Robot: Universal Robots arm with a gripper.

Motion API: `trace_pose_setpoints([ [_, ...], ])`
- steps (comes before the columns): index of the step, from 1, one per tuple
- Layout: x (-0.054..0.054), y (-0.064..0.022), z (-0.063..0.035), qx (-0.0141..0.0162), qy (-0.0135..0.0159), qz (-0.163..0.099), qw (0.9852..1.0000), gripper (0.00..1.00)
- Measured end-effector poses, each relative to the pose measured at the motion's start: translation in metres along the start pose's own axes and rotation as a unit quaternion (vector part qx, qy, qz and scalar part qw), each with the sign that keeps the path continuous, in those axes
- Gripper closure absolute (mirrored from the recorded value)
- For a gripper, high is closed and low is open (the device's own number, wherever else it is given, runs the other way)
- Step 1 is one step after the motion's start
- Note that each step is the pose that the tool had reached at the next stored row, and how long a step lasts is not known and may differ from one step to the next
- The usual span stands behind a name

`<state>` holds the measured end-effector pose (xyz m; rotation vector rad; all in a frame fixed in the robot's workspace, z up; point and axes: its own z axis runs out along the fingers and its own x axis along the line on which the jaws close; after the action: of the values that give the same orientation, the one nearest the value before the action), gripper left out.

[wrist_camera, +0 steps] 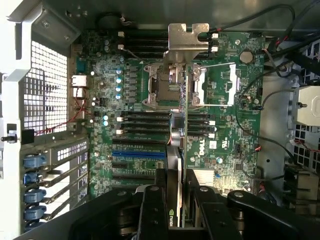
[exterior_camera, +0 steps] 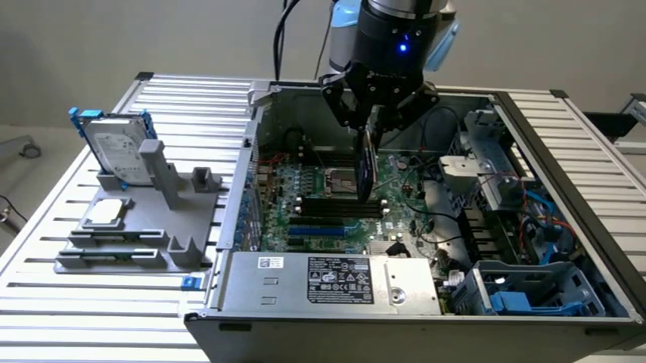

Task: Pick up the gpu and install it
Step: 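Insert the gpu into the slot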

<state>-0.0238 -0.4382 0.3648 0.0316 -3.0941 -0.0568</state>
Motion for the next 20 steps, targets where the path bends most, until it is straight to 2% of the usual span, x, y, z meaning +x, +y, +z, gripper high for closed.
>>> trace_pose_setpoints([
  [11,-0.0001,0.0003,0.0002,0.0001,0.0001,-0.003,1.0,0.73],
  [16,-0.0001,0.0004,0.001,0.0002,0.0017,-0.046,0.9989,0.73],
  [20,-0.0001,0.0003,0.0016,0.0016,0.0031,-0.082,0.9966,0.73],
])
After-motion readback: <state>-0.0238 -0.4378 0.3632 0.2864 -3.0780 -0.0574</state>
